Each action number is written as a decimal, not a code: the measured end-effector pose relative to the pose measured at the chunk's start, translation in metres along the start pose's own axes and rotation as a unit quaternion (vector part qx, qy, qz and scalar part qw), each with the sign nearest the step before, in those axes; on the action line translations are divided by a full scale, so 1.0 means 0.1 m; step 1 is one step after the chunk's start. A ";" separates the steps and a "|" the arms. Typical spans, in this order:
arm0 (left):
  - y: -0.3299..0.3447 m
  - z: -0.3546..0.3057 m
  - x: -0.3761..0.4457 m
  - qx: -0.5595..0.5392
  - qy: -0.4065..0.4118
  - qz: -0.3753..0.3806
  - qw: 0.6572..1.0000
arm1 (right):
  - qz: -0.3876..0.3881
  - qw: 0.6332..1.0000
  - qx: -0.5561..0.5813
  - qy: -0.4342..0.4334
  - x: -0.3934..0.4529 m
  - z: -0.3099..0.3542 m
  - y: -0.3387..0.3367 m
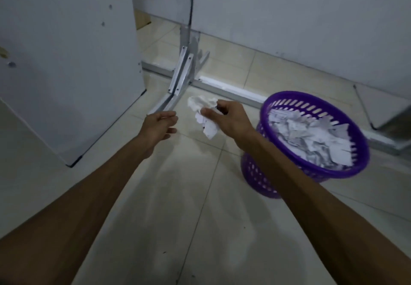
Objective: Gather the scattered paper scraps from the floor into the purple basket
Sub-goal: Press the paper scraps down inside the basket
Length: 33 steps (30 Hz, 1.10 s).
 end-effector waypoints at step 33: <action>2.30 -0.20 -0.75 0.087 -0.059 0.253 0.962 | 0.259 0.812 -0.502 0.147 -0.45 -1.27 -1.32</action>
Point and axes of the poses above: each hand's wrist, its own x-axis towards the middle knuckle, its own y-axis out of the palm, z = x × y, the point moved 8 cm from there along x, towards the middle knuckle
